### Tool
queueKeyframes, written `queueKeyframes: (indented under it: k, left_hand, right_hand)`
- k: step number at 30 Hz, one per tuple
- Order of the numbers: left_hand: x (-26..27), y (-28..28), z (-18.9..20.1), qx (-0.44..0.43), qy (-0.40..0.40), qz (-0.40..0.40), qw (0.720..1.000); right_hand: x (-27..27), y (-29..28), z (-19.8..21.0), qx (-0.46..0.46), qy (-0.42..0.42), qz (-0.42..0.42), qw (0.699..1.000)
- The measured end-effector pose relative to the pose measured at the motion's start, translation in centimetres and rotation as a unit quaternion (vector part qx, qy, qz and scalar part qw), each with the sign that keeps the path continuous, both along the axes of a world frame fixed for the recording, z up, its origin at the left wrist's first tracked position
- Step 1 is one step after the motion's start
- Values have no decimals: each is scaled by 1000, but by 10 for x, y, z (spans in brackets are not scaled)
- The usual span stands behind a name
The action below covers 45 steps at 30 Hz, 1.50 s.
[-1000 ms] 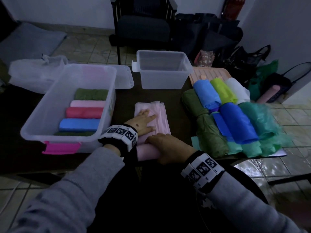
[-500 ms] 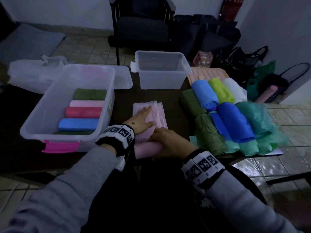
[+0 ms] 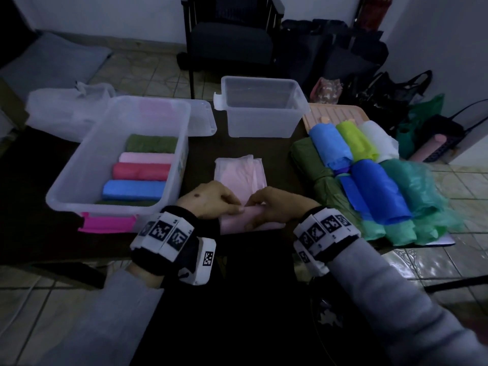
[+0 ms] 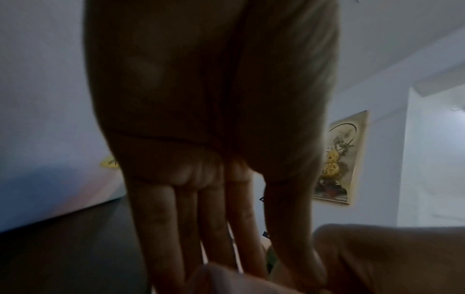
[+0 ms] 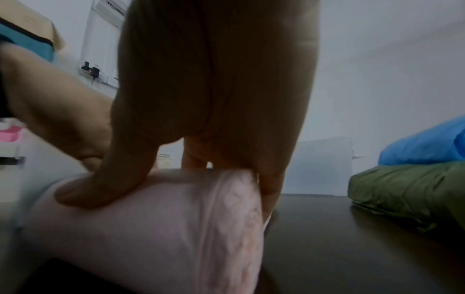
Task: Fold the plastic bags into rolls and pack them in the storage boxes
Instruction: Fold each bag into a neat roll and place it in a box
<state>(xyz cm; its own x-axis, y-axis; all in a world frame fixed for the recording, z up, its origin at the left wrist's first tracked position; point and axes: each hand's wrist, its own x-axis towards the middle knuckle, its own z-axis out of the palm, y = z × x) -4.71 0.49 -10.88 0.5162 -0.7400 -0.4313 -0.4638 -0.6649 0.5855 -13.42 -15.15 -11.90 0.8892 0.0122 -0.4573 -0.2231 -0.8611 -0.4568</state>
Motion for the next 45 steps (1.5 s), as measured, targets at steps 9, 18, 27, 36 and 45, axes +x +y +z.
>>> queueKeyframes:
  k: [9,18,27,36,45]
  left_hand:
    - [6,-13,-14,38,-26,17,999]
    - [-1,-14,-14,-63,-85,87,991]
    - [-10,-8,-17,-33,-92,47,994]
    - [-10,2,-6,50,9,-32,998]
    - [-19,-7,-5,-23,-73,10,997]
  right_hand:
    - [-7,23,10,-166,-98,12,981]
    - [-24,37,-14,-146,-154,-1,977]
    - [13,24,8,-125,-20,-11,992]
    - [-9,8,3,-28,25,-19,999]
    - [-13,4,3,-3,-16,-65,998]
